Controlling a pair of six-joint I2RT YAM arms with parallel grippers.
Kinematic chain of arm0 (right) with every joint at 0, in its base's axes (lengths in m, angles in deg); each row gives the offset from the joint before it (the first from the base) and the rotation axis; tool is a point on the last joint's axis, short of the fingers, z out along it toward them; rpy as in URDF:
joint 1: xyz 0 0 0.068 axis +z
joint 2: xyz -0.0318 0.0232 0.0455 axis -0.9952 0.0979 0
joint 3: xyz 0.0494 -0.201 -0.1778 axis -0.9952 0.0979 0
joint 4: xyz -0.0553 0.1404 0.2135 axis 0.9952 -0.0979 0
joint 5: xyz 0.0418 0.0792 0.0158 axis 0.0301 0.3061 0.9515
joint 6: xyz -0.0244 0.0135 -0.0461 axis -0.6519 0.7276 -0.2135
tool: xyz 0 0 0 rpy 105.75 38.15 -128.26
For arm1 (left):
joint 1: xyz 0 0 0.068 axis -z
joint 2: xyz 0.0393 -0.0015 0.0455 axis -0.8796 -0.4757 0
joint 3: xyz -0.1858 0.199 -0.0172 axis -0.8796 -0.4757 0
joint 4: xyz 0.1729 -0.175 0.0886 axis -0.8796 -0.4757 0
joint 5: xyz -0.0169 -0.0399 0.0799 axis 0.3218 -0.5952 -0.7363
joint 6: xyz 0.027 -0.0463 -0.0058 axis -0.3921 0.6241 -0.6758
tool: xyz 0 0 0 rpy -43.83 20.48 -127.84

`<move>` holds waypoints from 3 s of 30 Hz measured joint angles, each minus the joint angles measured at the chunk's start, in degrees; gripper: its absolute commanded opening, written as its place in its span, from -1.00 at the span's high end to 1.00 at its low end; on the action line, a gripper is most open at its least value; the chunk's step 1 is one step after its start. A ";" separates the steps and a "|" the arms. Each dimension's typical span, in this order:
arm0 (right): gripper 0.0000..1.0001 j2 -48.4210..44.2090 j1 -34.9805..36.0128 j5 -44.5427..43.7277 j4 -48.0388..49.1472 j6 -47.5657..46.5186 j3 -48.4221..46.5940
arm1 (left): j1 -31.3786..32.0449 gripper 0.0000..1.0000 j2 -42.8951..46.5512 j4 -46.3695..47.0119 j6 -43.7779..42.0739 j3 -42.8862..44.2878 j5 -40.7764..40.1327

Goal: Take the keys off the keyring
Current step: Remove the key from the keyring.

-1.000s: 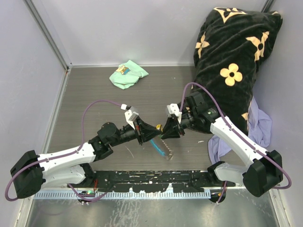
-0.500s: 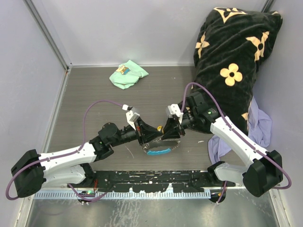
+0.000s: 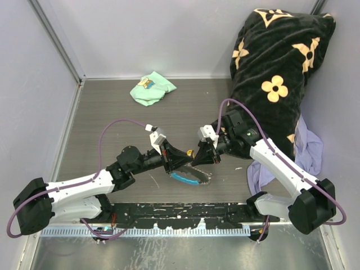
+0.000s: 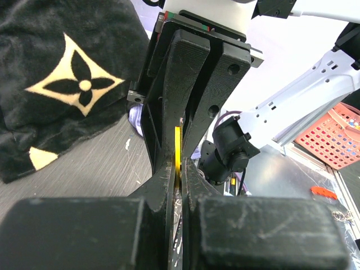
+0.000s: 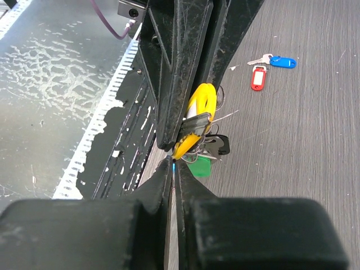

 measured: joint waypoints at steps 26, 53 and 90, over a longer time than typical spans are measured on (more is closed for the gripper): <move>0.99 0.02 0.00 -0.04 1.44 3.26 0.00 | 0.00 1.00 -0.74 0.44 0.57 -0.02 -0.28; 0.99 0.76 1.97 -13.14 -1.38 4.55 -2.86 | 0.00 0.64 2.67 4.92 2.95 -10.60 -9.35; 0.98 5.09 9.68 -33.57 -18.49 -8.61 -14.80 | 3.41 0.30 -9.64 21.11 -27.56 -12.83 -2.99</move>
